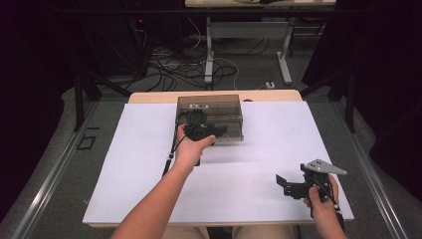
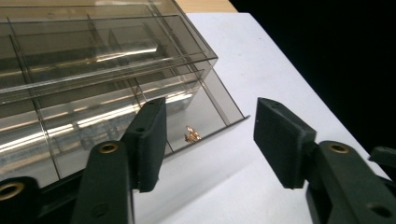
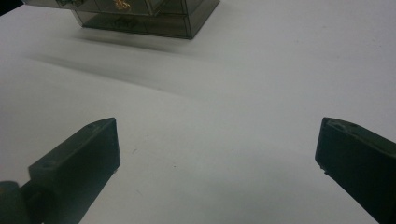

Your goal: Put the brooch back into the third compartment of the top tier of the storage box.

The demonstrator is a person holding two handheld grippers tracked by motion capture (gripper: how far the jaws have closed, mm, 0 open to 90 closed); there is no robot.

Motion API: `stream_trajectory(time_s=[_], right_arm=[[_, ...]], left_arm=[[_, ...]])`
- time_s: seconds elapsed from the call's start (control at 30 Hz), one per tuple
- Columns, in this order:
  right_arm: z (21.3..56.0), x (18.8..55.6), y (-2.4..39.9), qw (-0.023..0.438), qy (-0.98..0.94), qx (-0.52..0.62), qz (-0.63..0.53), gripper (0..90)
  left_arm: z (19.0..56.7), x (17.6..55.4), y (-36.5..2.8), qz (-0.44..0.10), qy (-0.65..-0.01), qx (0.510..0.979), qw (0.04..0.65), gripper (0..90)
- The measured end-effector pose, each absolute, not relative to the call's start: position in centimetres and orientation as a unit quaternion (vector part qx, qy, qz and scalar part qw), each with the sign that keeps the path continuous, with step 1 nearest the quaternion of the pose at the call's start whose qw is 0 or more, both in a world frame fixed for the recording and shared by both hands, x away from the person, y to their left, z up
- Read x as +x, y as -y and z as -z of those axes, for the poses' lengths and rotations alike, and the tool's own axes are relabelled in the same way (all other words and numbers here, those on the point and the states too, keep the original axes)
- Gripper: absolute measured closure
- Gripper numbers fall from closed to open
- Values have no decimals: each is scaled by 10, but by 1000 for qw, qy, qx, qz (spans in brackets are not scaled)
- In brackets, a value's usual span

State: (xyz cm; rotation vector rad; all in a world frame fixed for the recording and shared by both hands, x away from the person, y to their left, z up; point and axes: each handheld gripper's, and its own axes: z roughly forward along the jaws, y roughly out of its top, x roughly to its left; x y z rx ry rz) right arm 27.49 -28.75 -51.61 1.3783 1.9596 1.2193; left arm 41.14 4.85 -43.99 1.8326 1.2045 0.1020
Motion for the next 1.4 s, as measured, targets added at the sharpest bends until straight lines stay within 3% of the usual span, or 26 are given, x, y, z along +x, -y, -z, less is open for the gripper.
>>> stream_trajectory(time_s=[0.53,0.77,1.4], right_arm=[[516,274,286,223,-713,497,-441,0],[516,274,286,223,-713,498,-441,0],[517,273,284,225,-712,499,-440,0]], left_arm=[[442,379,-77,-56,-461,738,489,327],[441,360,-89,-80,-440,744,497,159],[467,314,-136,-120,-415,747,506,2]])
